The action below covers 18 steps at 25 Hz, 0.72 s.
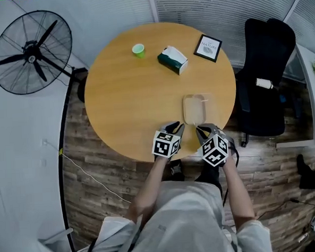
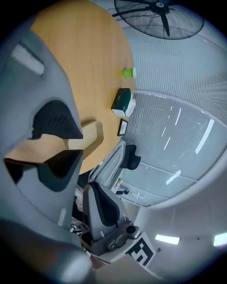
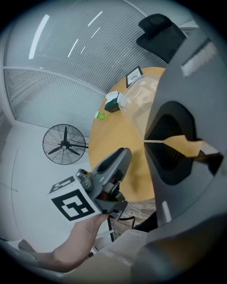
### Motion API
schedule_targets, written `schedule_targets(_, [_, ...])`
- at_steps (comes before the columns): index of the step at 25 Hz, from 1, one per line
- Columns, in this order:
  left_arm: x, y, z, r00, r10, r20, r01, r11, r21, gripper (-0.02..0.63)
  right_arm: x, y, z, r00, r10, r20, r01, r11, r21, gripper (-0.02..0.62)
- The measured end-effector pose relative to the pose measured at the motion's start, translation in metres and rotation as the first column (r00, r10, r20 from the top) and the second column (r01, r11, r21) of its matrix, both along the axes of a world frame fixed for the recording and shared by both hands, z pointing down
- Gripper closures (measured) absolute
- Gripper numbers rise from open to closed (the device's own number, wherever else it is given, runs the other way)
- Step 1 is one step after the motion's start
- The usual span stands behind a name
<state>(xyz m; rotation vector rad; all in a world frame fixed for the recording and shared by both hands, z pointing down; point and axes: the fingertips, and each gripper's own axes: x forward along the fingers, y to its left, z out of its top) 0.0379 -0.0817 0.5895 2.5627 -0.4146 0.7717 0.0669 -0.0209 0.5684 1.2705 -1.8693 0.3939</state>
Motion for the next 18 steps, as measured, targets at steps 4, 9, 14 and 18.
schedule_targets(4, [-0.015,0.007,-0.009,0.999,0.051,-0.016,-0.051,0.998,0.030,0.601,-0.015,0.005,0.005,0.999,0.038,0.010,-0.038,0.999,0.009,0.578])
schedule_targets(9, [-0.033,0.012,-0.014,0.996,0.082,-0.030,-0.081,0.996,0.039,0.601,-0.030,0.009,0.007,0.997,0.070,0.024,-0.071,0.997,0.025,0.580])
schedule_targets(14, [-0.038,0.015,-0.016,0.993,0.109,-0.032,-0.108,0.993,0.046,0.601,-0.036,0.010,0.010,0.995,0.092,0.031,-0.093,0.995,0.027,0.580])
schedule_targets(18, [-0.039,0.016,-0.016,0.992,0.123,-0.032,-0.121,0.991,0.053,0.601,-0.039,0.011,0.012,0.994,0.101,0.029,-0.102,0.994,0.026,0.578])
